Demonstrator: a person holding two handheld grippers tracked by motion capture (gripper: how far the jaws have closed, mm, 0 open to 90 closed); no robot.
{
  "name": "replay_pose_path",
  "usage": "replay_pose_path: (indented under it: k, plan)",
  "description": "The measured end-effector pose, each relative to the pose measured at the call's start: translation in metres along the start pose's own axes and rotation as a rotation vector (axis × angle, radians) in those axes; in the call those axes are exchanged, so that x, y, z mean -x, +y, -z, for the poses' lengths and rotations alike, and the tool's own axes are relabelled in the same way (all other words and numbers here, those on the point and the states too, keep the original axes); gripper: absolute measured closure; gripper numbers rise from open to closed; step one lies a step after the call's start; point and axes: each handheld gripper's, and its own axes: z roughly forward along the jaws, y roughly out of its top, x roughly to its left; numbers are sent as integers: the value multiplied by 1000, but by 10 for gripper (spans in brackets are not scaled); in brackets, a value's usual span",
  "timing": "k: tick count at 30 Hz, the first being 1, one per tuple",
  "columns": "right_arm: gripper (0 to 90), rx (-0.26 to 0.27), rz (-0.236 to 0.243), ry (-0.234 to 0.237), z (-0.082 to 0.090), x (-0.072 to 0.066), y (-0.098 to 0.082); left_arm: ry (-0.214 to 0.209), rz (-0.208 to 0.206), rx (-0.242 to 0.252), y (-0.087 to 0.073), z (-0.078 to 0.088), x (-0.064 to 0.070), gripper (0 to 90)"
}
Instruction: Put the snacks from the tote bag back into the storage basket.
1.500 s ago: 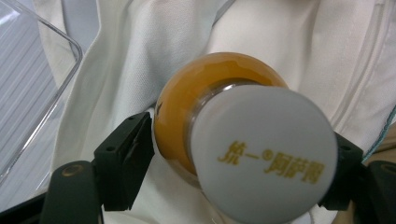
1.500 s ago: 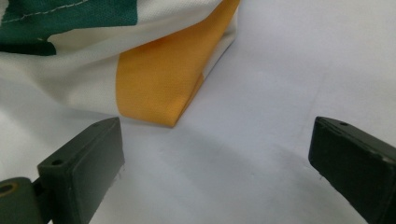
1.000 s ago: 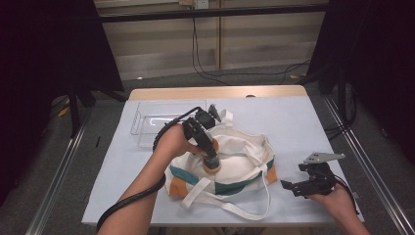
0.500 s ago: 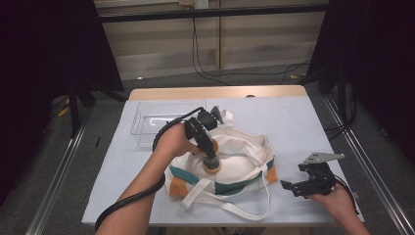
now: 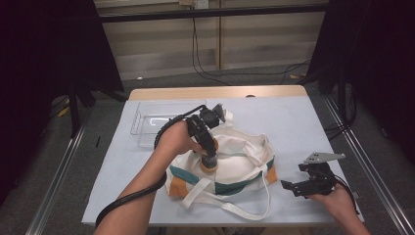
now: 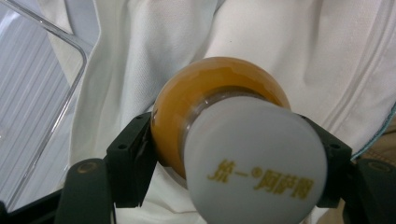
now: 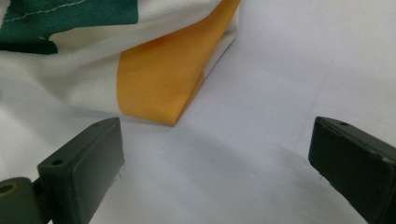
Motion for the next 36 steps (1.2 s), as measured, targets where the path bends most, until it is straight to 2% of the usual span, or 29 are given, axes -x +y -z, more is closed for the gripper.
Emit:
replay_pose_path:
  k: [3,6,9,12,13,19,20,21,25,27,28,34,36]
  plan:
    - [31,2,-4,1,0,0,0,3,-13,-11,0,2,-1,306]
    - [31,3,-5,3,0,0,0,-3,2,-6,1,5,-1,306]
    - [30,5,-3,1,0,0,0,8,9,6,1,9,0,306]
    - [30,8,-2,1,1,0,0,0,-8,-9,2,14,-2,306]
    - [30,8,0,0,1,0,0,0,11,0,2,15,-2,306]
    - [29,7,1,1,1,0,0,-10,16,1,1,25,-6,307]
    - [29,7,1,1,1,0,0,-14,37,15,0,25,-5,307]
    - [30,6,-1,1,1,0,0,-14,29,13,0,27,-7,307]
    - [30,10,-4,-1,1,0,0,-22,55,24,-1,34,-9,307]
    - [29,8,-2,-1,1,0,0,-25,53,26,-2,36,-10,307]
    - [29,8,-2,-1,1,0,0,-26,72,37,-2,37,-9,307]
    - [29,4,-1,1,1,-1,1,-27,66,23,0,46,-11,307]
    - [29,5,-1,1,1,-1,1,-29,52,14,2,50,-12,307]
